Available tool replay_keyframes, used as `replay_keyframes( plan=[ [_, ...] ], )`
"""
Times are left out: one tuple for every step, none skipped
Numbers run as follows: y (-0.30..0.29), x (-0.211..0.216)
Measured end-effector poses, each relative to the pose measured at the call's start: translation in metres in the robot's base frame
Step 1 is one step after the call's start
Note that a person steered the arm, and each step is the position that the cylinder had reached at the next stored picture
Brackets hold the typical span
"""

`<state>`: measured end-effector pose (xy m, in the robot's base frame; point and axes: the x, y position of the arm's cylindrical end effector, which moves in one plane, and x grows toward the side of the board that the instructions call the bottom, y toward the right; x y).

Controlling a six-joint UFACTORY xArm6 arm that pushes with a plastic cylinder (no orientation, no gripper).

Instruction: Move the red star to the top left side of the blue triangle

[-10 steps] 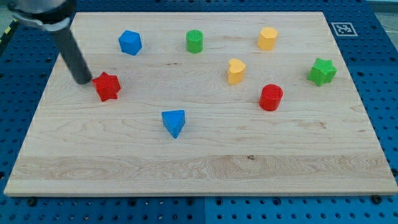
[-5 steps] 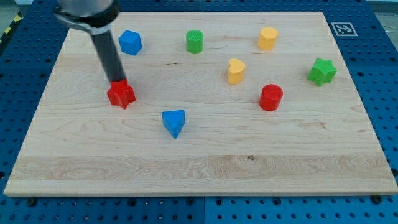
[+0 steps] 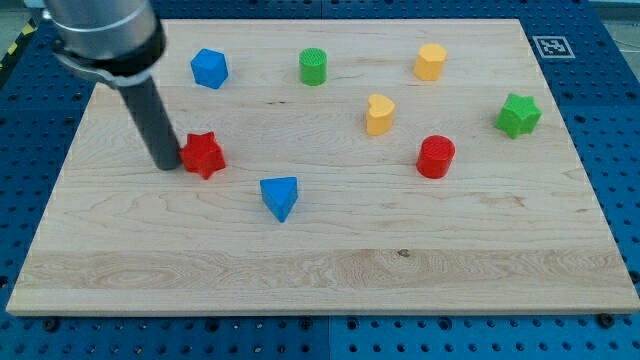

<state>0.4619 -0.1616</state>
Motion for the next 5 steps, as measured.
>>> replay_keyframes(
  plan=[
    [0.046,-0.003],
    [0.02,-0.004],
    [0.02,-0.036],
    [0.056,-0.068],
    [0.096,-0.053]
  ],
)
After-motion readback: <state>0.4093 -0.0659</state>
